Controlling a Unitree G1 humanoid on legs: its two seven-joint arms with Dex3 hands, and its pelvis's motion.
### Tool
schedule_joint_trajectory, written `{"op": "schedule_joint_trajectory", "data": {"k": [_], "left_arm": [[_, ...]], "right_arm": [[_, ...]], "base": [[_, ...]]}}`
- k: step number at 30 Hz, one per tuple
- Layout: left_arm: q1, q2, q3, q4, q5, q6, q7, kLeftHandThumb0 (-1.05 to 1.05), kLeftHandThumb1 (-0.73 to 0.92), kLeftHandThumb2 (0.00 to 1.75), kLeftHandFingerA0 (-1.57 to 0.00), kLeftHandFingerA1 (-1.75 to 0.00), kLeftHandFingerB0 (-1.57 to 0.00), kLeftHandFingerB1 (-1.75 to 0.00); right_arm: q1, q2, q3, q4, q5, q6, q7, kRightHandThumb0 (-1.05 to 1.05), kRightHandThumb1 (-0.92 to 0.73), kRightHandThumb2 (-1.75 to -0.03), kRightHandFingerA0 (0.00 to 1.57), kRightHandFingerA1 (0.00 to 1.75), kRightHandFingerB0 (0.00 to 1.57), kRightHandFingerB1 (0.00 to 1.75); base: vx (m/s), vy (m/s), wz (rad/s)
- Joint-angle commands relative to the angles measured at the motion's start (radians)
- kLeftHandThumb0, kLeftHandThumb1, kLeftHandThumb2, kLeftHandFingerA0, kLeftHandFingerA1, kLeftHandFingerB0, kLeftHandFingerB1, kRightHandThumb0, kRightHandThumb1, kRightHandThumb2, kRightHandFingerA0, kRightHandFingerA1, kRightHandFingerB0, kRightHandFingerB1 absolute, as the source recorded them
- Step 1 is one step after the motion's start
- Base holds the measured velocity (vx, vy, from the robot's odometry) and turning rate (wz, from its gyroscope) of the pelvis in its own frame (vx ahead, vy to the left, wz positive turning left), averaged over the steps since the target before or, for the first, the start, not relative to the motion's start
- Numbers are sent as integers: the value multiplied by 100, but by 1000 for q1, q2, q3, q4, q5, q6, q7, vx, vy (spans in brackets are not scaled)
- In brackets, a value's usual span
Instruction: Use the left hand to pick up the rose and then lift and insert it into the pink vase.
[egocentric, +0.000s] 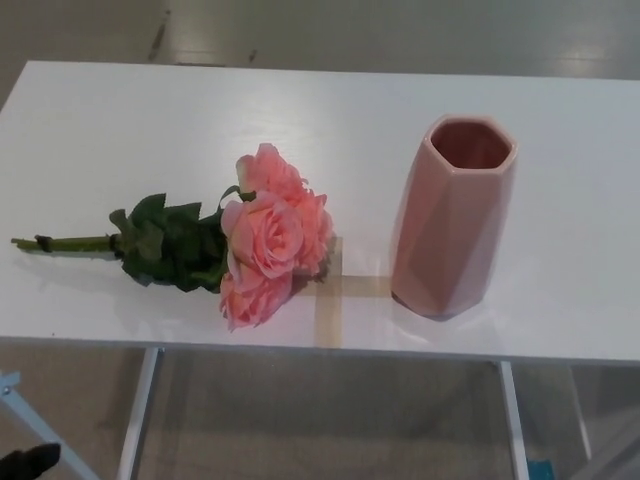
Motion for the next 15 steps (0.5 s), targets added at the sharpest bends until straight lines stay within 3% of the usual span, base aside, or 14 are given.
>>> {"op": "schedule_joint_trajectory", "data": {"k": [1, 2, 3, 7, 15], "left_arm": [[272, 229, -157, -671, -311, 125, -710, -45, 51, 65, -15, -37, -14, -33], [286, 240, -158, -712, -322, 126, -709, -45, 51, 65, -14, -37, -12, -32], [318, 264, -153, -805, -350, 121, -703, -26, 47, 95, -3, -49, 0, -47], [391, 320, -118, -1035, -459, 116, -712, -27, 45, 94, -4, -50, 0, -47], [435, 426, -2, -1371, -720, 245, -744, -30, 36, 90, -4, -51, 0, -48]], "right_arm": [[6, -11, -4, 12, -3, -6, -18, -25, -66, -59, 73, 45, 53, 39], [5, -12, -2, 12, -4, -6, -18, -25, -66, -59, 73, 44, 53, 38], [7, -13, -1, 11, -6, -10, -19, -25, -66, -59, 71, 44, 53, 39], [12, -12, -2, 10, -5, -15, -20, -25, -66, -59, 75, 45, 53, 39], [5, -9, -8, 12, 2, -9, -20, -25, -66, -59, 72, 44, 53, 38]], "base": [[0, 0, 0], [0, 0, 0], [0, 0, 0], [0, 0, 0], [0, 0, 0]]}}
